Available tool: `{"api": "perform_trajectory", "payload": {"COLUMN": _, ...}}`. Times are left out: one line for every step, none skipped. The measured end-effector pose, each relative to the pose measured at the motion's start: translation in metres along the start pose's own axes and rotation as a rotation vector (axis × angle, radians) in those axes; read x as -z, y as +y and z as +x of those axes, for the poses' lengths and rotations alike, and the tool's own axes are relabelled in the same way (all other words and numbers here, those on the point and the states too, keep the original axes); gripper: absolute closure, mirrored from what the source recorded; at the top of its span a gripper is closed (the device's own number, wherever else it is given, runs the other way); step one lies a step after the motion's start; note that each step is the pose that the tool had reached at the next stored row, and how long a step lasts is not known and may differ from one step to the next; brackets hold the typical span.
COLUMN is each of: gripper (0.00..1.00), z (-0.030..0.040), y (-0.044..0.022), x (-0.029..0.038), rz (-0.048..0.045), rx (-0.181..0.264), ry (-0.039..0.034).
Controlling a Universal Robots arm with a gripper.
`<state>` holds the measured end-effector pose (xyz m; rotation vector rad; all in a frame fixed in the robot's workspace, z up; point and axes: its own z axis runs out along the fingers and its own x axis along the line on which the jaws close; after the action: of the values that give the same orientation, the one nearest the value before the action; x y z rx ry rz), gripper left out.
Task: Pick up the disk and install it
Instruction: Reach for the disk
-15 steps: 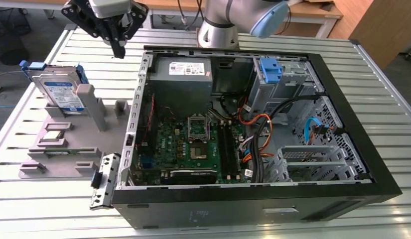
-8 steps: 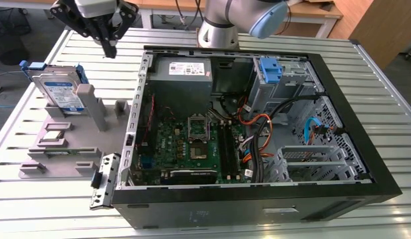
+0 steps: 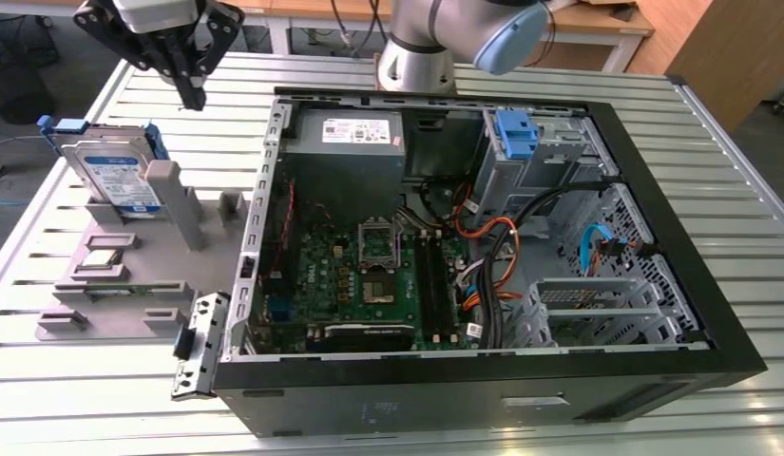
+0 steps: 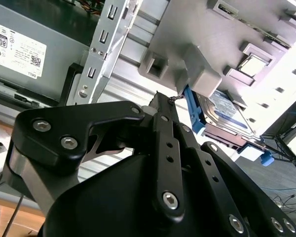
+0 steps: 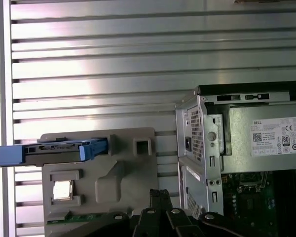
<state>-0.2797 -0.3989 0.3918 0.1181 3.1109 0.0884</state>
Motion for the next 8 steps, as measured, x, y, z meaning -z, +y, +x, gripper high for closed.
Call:
{"api": "perform_trajectory", "payload": {"gripper": 0.9, "z": 0.0025, "y": -0.0002, "x": 0.0001, "rz": -0.0001, "rx": 0.0, "ry": 0.0}}
{"api": "perform_trajectory", "payload": {"gripper": 0.9, "z": 0.0046, "y": -0.0004, "x": 0.0001, "rz": -0.0003, "rx": 0.0, "ry": 0.0}}
{"api": "perform_trajectory", "payload": {"gripper": 0.9, "z": 0.0068, "y": -0.0005, "x": 0.0001, "rz": -0.0004, "rx": 0.0, "ry": 0.0}}
{"api": "perform_trajectory", "payload": {"gripper": 0.9, "z": 0.0091, "y": -0.0007, "x": 0.0001, "rz": -0.0005, "rx": 0.0, "ry": -0.0001}}
{"api": "perform_trajectory", "payload": {"gripper": 0.9, "z": 0.0114, "y": -0.0008, "x": 0.0002, "rz": -0.0006, "rx": 0.0, "ry": -0.0001}}
{"api": "perform_trajectory", "payload": {"gripper": 0.9, "z": 0.0136, "y": -0.001, "x": 0.0002, "rz": -0.0007, "rx": 0.0, "ry": -0.0002}}
{"api": "perform_trajectory", "payload": {"gripper": 0.9, "z": 0.0159, "y": -0.0012, "x": 0.0003, "rz": -0.0008, "rx": 0.0, "ry": -0.0003}}
{"api": "perform_trajectory", "payload": {"gripper": 0.9, "z": 0.0182, "y": -0.0014, "x": 0.0004, "rz": -0.0007, "rx": 0.0, "ry": -0.0002}}
